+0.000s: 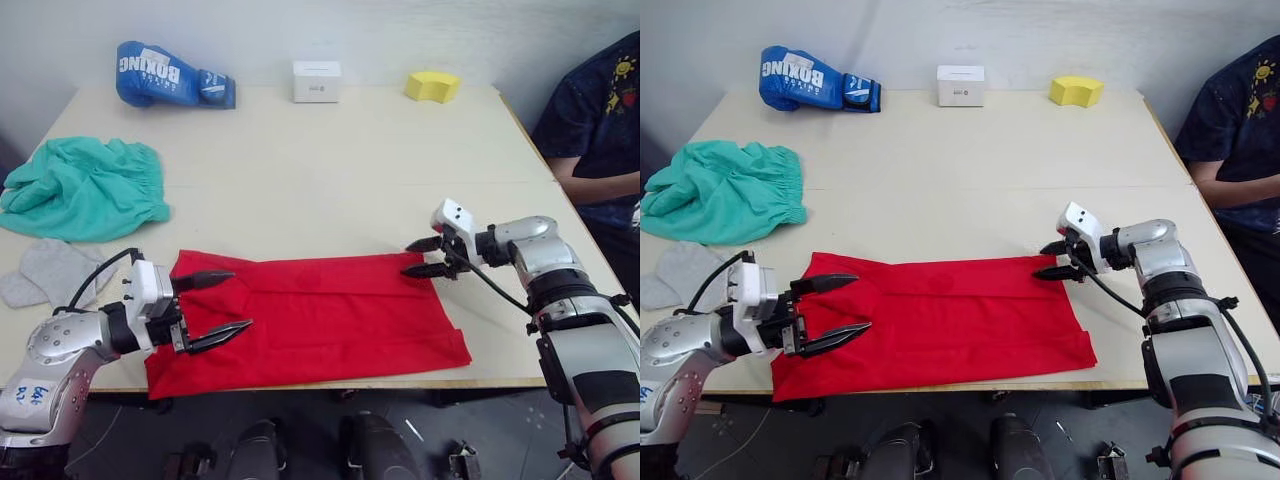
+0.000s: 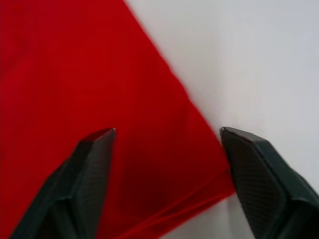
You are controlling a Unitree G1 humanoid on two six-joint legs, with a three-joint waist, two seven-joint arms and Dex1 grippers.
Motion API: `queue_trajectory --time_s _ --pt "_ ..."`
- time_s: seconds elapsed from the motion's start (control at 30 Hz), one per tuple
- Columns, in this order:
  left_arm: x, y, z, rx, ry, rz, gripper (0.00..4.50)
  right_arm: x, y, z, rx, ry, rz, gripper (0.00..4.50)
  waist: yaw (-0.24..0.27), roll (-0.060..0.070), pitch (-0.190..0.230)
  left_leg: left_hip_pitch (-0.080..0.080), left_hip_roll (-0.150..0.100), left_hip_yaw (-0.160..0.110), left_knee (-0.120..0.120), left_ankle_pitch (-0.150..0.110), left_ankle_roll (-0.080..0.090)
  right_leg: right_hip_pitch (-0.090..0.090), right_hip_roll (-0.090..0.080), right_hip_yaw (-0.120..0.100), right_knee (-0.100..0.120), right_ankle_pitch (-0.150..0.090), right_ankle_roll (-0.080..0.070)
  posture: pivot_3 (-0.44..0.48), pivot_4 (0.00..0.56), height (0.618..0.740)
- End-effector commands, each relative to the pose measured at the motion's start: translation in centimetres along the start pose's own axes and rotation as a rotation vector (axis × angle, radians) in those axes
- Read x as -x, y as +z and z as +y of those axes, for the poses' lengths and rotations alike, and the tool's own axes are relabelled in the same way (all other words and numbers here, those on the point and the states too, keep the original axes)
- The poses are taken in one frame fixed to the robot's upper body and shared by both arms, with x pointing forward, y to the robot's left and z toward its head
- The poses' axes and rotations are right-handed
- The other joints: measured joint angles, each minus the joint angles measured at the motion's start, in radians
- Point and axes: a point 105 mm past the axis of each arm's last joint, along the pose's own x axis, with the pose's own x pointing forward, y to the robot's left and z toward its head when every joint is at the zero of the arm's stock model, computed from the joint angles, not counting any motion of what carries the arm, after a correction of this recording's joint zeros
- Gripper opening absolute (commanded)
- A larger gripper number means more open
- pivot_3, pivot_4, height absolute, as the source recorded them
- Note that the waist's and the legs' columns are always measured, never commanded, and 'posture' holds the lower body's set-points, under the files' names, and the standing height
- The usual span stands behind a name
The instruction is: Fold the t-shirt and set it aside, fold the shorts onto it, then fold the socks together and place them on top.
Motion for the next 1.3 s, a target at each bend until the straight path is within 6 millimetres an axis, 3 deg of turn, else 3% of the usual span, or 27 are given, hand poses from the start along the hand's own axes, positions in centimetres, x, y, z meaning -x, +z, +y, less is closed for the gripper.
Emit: queue_trajectory --time_s 0.03,0.1,0.23,0.5,0.57,0.63,0.8,0.93,1.07,1.2,1.3 --pt "0.1 1.0 0.3 -0.050 0.034 -0.028 4.50 -0.6 -0.6 1.6 0.008 0.121 0.021 2.08 0.000 0.000 0.000 0.000 0.000 0.000 0.000 0.000 0.000 0.000 0.000 0.000 0.000 0.000 0.000 0.000 0.150 0.740" --pt "0.0 0.8 0.8 -0.061 0.055 -0.024 4.50 -0.6 -0.6 1.9 0.022 0.140 0.028 1.34 0.001 0.000 0.000 0.000 0.000 0.000 0.000 0.000 0.000 0.000 0.000 0.000 0.000 0.000 0.000 0.000 0.150 0.740" --pt "-0.1 0.7 1.6 -0.072 0.083 -0.026 4.50 -0.1 0.2 -1.1 0.128 -0.090 0.059 0.03 -0.003 0.000 0.000 0.000 0.000 0.000 0.000 -0.002 -0.004 0.000 0.000 0.000 0.000 0.000 0.000 0.000 0.150 0.740" --pt "-0.9 0.5 3.7 -0.094 0.222 -0.069 4.50 1.3 5.6 -7.3 0.268 -0.642 0.013 0.03 -0.020 0.001 0.000 -0.001 -0.001 0.000 0.000 0.000 -0.007 -0.001 -0.001 0.000 0.001 0.001 -0.001 0.000 0.150 0.740" --pt "-1.2 0.4 4.6 -0.097 0.289 -0.089 4.50 1.2 6.1 -8.0 0.288 -0.732 0.004 0.03 -0.021 0.001 0.000 -0.001 0.000 0.000 0.000 0.002 -0.004 -0.002 0.000 0.000 0.000 0.000 -0.001 0.000 0.150 0.740" --pt "-1.5 0.4 5.1 -0.087 0.323 -0.108 4.50 0.6 6.2 -7.7 0.254 -0.707 -0.039 0.03 -0.021 0.001 0.000 -0.002 0.000 0.000 0.000 0.002 -0.004 -0.002 0.000 0.000 0.000 0.000 -0.001 0.000 0.150 0.740" --pt "-2.0 0.1 5.1 -0.067 0.316 -0.097 4.50 1.8 5.8 -7.7 0.238 -0.686 -0.034 1.47 -0.020 0.001 0.001 -0.002 0.000 0.001 -0.001 0.003 -0.003 -0.002 0.000 0.000 0.000 0.001 0.000 0.000 0.150 0.740" --pt "-1.6 -0.3 6.2 -0.008 0.361 -0.079 4.50 5.6 5.9 -8.0 0.146 -0.705 -0.139 2.91 -0.016 0.001 0.001 -0.002 0.000 0.001 -0.001 0.003 -0.003 -0.002 0.000 0.000 0.000 0.001 0.000 0.000 0.150 0.740" --pt "-1.4 0.1 7.6 -0.082 0.311 -0.039 4.50 8.4 4.0 -6.4 -0.178 -0.565 -0.258 4.39 -0.009 0.001 0.001 -0.001 0.000 0.001 -0.001 0.003 -0.003 -0.001 0.001 0.000 0.000 0.001 0.000 0.000 0.150 0.740" --pt "-2.3 0.3 9.9 -0.101 0.267 0.002 4.50 10.3 2.6 -1.7 -0.479 -0.459 -0.288 4.48 0.012 0.001 0.001 -0.002 0.000 -0.001 -0.003 0.003 -0.003 -0.002 0.000 -0.001 -0.001 0.001 0.000 0.000 0.150 0.740" --pt "-3.4 -0.4 11.4 -0.092 0.196 0.086 4.50 10.1 1.3 2.3 -0.640 -0.409 -0.243 4.48 0.021 0.002 0.001 -0.002 0.000 -0.001 -0.004 0.002 -0.001 -0.002 0.000 -0.001 -0.001 0.001 0.000 0.000 0.150 0.740"
